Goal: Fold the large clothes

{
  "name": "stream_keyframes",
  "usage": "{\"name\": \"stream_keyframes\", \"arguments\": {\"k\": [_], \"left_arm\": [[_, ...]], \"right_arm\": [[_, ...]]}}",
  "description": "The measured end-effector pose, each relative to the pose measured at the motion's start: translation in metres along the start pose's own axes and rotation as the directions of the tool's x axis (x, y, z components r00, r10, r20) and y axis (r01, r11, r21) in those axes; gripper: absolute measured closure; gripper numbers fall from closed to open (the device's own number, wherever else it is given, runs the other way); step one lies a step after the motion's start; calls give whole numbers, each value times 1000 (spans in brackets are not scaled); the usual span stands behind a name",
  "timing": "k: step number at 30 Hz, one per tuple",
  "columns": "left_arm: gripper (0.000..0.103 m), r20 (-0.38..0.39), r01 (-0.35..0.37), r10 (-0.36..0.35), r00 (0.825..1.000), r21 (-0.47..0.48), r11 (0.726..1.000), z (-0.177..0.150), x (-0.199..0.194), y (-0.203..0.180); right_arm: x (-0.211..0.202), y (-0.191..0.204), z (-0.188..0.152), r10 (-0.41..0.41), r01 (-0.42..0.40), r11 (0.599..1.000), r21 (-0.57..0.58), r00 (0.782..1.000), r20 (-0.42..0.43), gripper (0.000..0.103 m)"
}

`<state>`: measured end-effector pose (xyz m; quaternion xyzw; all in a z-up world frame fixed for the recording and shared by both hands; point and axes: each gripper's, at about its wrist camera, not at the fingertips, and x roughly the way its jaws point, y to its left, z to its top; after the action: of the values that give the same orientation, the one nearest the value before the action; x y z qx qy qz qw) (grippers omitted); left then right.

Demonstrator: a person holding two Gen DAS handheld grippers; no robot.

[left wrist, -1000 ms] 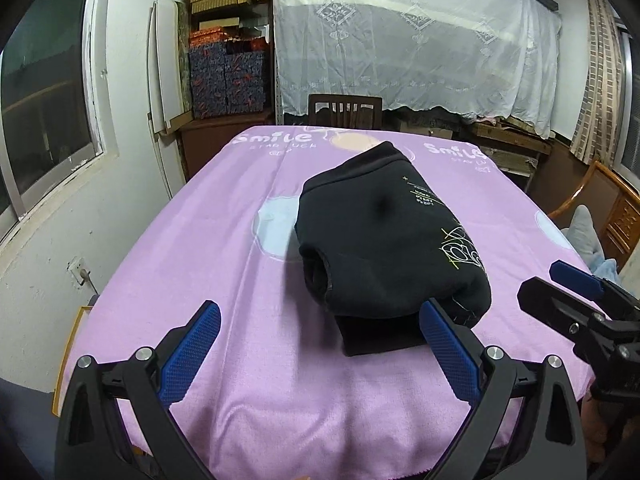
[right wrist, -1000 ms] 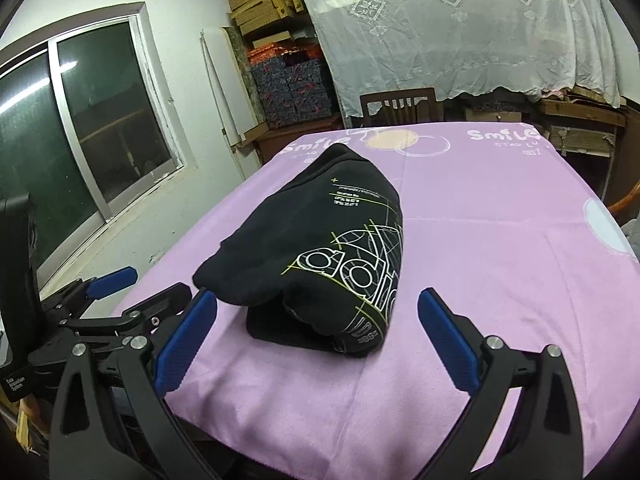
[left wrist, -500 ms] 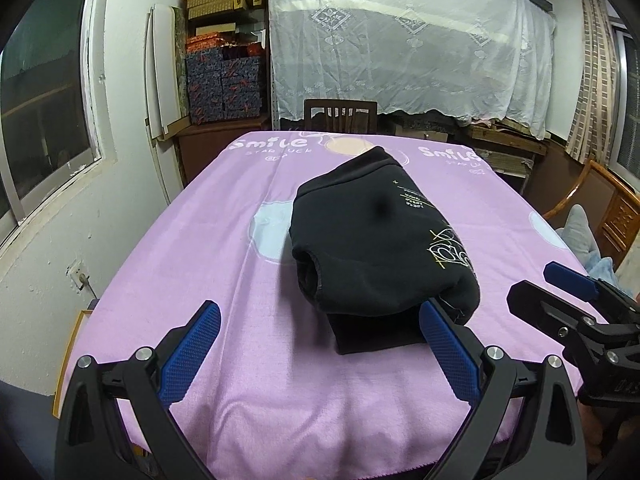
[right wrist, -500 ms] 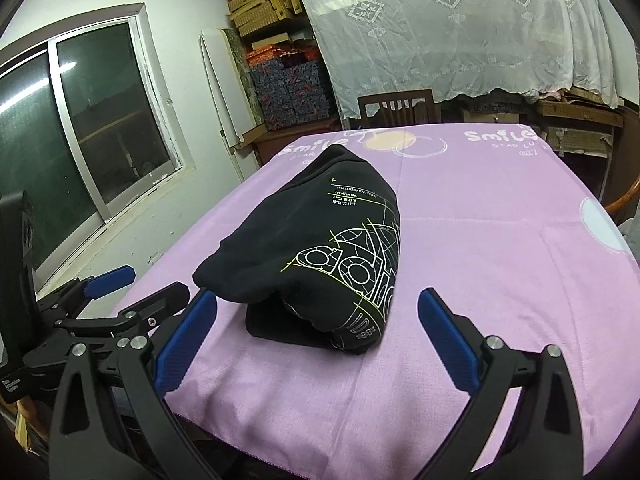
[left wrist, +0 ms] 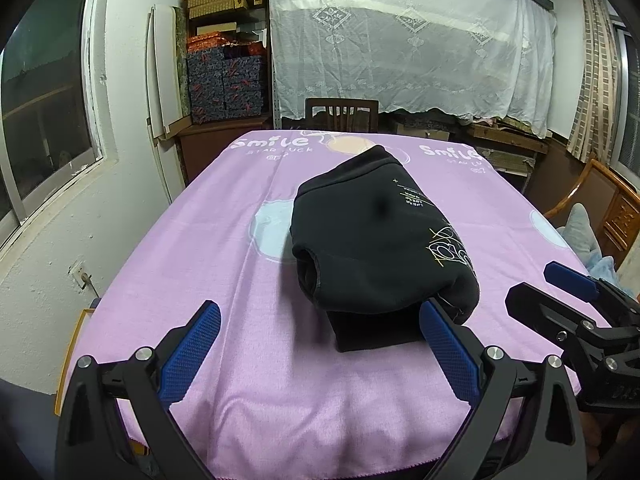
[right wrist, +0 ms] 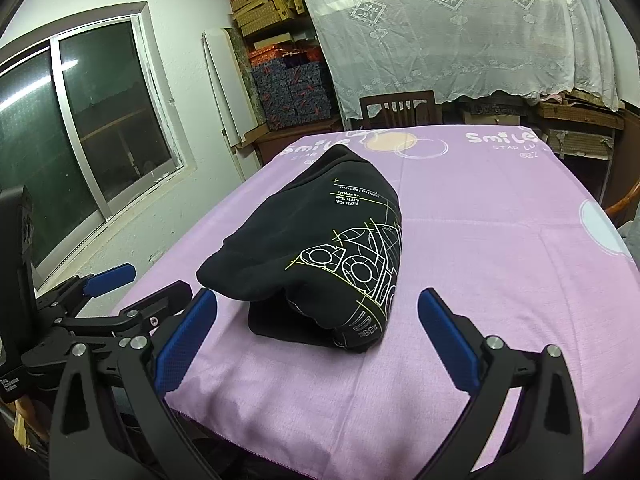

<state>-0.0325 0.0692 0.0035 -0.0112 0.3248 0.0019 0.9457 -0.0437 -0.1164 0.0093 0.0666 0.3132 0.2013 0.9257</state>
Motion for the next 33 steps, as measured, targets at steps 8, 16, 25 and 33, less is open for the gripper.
{"name": "stream_keyframes", "arguments": {"k": [8, 16, 25, 33], "left_arm": [[4, -7, -7, 7, 1000, -2, 1000, -1, 1, -1], [4, -8, -4, 4, 1000, -1, 1000, -1, 1, -3], [4, -15, 5, -5, 1000, 7, 1000, -1, 4, -3], [4, -11, -4, 4, 1000, -8, 1000, 0, 5, 0]], "right_arm": [[0, 0, 0, 4, -4, 1000, 2, 1000, -6, 5], [4, -2, -1, 9, -9, 1000, 4, 1000, -13, 5], [6, -4, 1, 18, -17, 1000, 5, 1000, -23, 5], [7, -3, 1, 22, -22, 1000, 7, 999, -28, 5]]}}
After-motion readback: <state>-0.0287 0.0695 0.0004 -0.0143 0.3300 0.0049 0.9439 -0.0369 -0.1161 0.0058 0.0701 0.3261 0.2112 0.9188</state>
